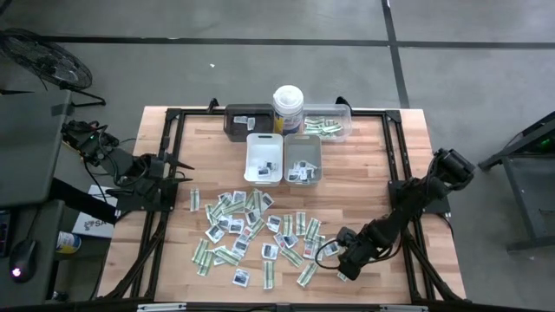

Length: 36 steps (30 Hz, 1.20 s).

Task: Pick & Place First Aid Supplies
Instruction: Put the band aid into the transparent bin

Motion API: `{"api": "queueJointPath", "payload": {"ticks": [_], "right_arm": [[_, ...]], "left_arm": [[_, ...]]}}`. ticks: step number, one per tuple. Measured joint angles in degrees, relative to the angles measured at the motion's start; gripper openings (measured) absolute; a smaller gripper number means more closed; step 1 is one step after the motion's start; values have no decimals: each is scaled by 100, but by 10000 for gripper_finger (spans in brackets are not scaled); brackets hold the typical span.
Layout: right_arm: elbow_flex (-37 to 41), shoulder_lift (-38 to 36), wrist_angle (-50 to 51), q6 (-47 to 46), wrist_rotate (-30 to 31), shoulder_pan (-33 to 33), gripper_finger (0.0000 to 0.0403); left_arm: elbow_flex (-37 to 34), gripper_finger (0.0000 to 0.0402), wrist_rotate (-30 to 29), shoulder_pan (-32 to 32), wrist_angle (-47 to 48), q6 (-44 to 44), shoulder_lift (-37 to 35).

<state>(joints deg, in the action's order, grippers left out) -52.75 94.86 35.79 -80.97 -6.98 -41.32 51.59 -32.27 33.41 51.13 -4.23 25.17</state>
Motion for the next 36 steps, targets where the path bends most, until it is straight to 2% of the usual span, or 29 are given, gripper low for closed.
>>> {"api": "queueJointPath", "payload": {"ticks": [5,10,22,26,36], "right_arm": [[-6,320,-220,38,-202,-11,226],[-24,557,-353,-26,-157,-11,226],[-20,613,-304,-26,21,-17,222],[-13,613,-257,-21,69,-20,195],[-7,618,-8,-10,58,-11,92]], "left_arm": [[0,133,-2,0,-1,25,0],[0,133,21,0,4,78,0],[0,133,59,-2,7,299,0],[-2,133,70,0,7,306,0],[0,133,88,0,191,443,0]]}}
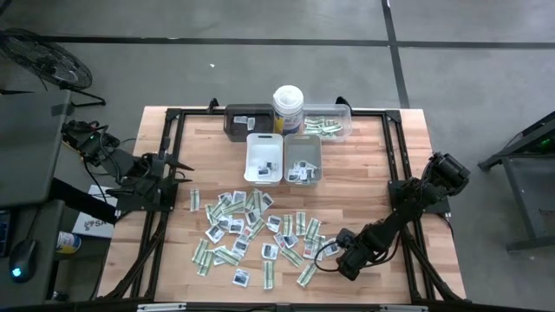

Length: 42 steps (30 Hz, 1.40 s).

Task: Pick & Place First Aid Supplies
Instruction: Put the band aid into the transparent bin

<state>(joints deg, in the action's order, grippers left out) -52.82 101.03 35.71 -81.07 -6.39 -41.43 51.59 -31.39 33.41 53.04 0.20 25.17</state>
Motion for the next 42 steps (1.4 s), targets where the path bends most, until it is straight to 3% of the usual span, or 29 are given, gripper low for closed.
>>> {"api": "queueJointPath", "payload": {"ticks": [10,19,28,36,39,42], "right_arm": [[0,2,185,-375,13,4,6],[27,-323,401,-927,100,24,1],[33,-1457,1405,-1006,606,510,0],[22,-2921,2378,-123,2076,1804,0],[20,-3435,2387,817,2562,2558,0],[15,-3825,2262,2352,2792,3367,0]], "left_arm": [[-2,133,63,0,122,25,0],[0,133,41,0,122,-9,0],[0,133,37,0,113,-13,0],[0,133,-248,-2,65,6,0],[0,133,-371,-2,-11,5,0],[0,133,-536,-2,-64,13,1]]}}
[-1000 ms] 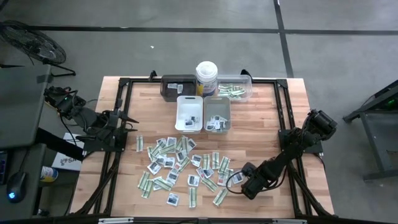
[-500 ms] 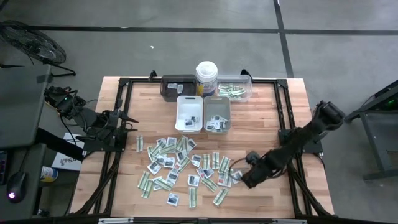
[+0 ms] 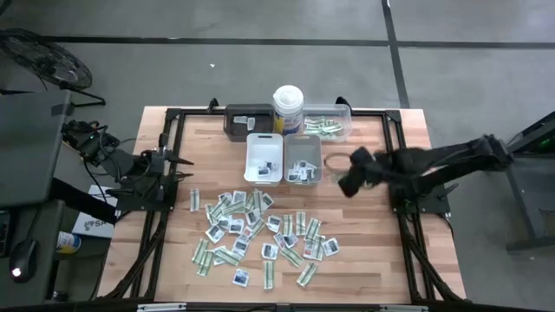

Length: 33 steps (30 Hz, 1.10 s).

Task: Pick & Place First Aid Supplies
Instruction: Put the band aid into the transparent bin

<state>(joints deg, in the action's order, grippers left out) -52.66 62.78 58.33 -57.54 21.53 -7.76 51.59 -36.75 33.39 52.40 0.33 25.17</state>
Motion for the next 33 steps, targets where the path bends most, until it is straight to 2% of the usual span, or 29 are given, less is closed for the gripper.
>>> {"api": "queueJointPath", "payload": {"ticks": [7,12,16,24,28,33], "right_arm": [[-2,-277,-704,2518,-237,2152,0],[-2,-17,-1908,3201,-744,3580,0],[-9,457,-2879,3458,-1264,4416,0],[-11,1804,-4142,3553,-2232,5373,0],[-9,2370,-4451,3381,-2362,5615,0],[-11,2728,-4596,3355,-2412,5782,0]], "left_arm": [[0,133,-544,0,-263,103,-1],[0,133,-978,0,-314,157,-1],[-2,133,-1196,0,-317,176,-1],[0,133,-1452,0,-489,153,-1],[0,133,-1462,0,-474,149,-1],[-1,133,-1491,0,-479,158,-1]]}}
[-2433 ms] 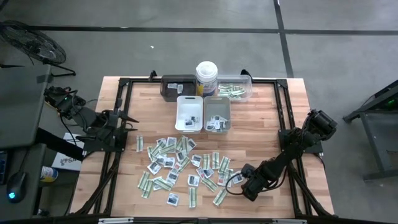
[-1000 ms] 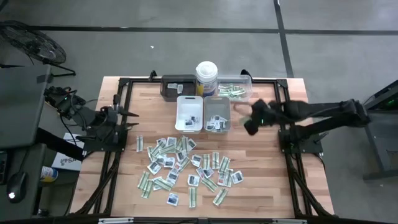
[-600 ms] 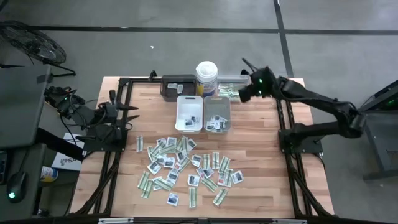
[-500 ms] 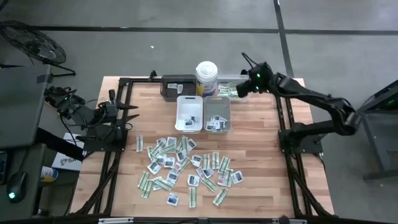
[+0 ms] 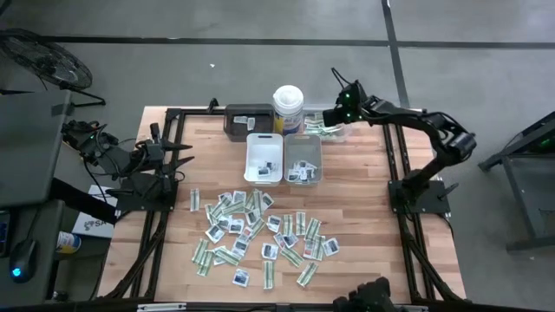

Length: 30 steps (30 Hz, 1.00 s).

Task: Pick & Place First Aid Supplies
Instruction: Put the band aid into the transparent bin, then put the wipe into the gray bin

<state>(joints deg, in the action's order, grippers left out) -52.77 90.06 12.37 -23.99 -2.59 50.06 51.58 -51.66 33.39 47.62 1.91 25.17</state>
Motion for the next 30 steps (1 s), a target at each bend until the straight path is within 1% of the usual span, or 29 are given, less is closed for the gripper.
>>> {"api": "queueJointPath", "payload": {"ticks": [5,8,11,17,21,25,30], "right_arm": [[0,20,-39,66,55,25,2],[0,20,-49,174,-114,25,18],[0,20,-44,238,-147,22,48],[0,5,-37,216,-341,137,129],[1,-229,-11,231,-557,246,169],[0,-630,91,341,-732,261,182],[0,-1306,617,453,-1043,217,178]], "left_arm": [[1,133,-22,0,-2,9,0],[1,133,-44,0,-4,11,0],[1,133,-46,0,-1,7,0],[1,133,-48,0,4,-3,0],[1,133,-51,0,4,-9,0],[1,133,-89,1,6,-9,0],[-1,133,-143,0,42,-40,0]]}}
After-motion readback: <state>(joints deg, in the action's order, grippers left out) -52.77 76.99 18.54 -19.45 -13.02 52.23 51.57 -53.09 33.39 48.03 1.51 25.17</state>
